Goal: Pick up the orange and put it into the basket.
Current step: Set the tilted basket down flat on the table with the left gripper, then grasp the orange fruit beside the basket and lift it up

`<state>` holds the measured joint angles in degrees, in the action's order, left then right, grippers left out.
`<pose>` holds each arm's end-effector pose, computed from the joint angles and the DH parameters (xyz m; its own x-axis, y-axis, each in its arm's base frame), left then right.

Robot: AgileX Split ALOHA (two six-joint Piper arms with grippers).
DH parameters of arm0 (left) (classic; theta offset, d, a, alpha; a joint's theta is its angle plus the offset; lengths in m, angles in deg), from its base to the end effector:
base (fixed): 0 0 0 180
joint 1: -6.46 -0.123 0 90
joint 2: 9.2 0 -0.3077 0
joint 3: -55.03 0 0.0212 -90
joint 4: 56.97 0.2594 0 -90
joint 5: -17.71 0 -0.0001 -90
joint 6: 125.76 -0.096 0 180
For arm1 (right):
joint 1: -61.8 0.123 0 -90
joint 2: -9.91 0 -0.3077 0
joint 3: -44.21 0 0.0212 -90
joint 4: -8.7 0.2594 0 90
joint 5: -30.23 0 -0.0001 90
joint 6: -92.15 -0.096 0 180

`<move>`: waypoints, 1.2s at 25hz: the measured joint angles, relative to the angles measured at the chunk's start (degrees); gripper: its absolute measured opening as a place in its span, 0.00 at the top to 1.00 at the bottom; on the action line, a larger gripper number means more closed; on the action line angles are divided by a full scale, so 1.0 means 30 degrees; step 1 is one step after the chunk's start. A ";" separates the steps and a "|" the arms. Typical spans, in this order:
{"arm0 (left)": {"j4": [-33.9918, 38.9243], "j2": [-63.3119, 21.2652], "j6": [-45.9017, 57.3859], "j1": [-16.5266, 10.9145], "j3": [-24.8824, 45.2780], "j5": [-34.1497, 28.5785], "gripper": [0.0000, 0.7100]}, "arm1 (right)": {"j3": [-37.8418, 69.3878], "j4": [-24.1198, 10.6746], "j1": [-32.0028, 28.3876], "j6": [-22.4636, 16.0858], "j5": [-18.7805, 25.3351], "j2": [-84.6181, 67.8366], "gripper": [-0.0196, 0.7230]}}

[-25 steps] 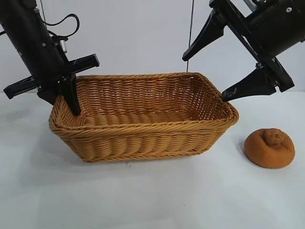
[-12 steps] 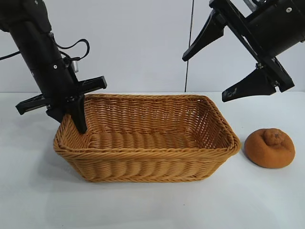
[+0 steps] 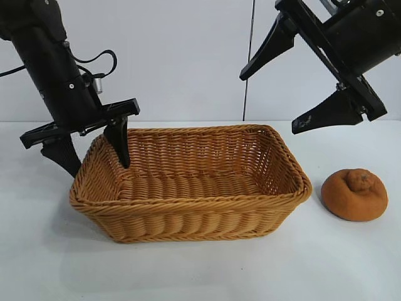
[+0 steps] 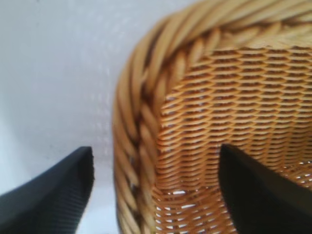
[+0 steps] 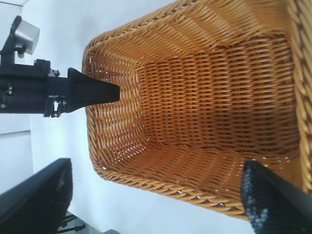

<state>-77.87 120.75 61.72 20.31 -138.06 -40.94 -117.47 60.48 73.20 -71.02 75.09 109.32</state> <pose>0.4284 -0.1358 0.1697 -0.9976 -0.0688 -0.0059 -0.0633 0.9447 -0.3218 0.3134 0.1175 0.2559 -0.9510 0.1693 -0.2587 -0.0410 0.7603 0.6483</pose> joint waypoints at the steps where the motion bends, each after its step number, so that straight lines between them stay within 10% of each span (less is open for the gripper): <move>1: 0.0143 -0.0267 -0.0095 0.0000 -0.0123 -0.0180 0.24 | 0.0000 0.0000 0.0000 0.0000 0.0000 0.0000 0.11; 8: 0.2593 -0.2751 -0.0698 -0.0171 -0.1741 -0.1881 0.23 | 0.0000 -0.0020 0.0000 0.0000 0.0023 0.0000 0.11; 21: 0.7144 -0.3677 -0.0906 -0.3387 -0.3114 -0.3600 0.23 | 0.0000 -0.0097 0.0000 0.0000 0.0042 0.0000 0.11; 30: 0.6766 -0.9794 -0.1686 -0.3366 0.2594 -0.3583 0.23 | 0.0000 -0.0134 0.0000 0.0000 0.0107 0.0000 0.11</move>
<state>-57.57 91.37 56.66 10.21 -130.28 -51.69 -117.47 60.07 73.20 -71.02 75.41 109.32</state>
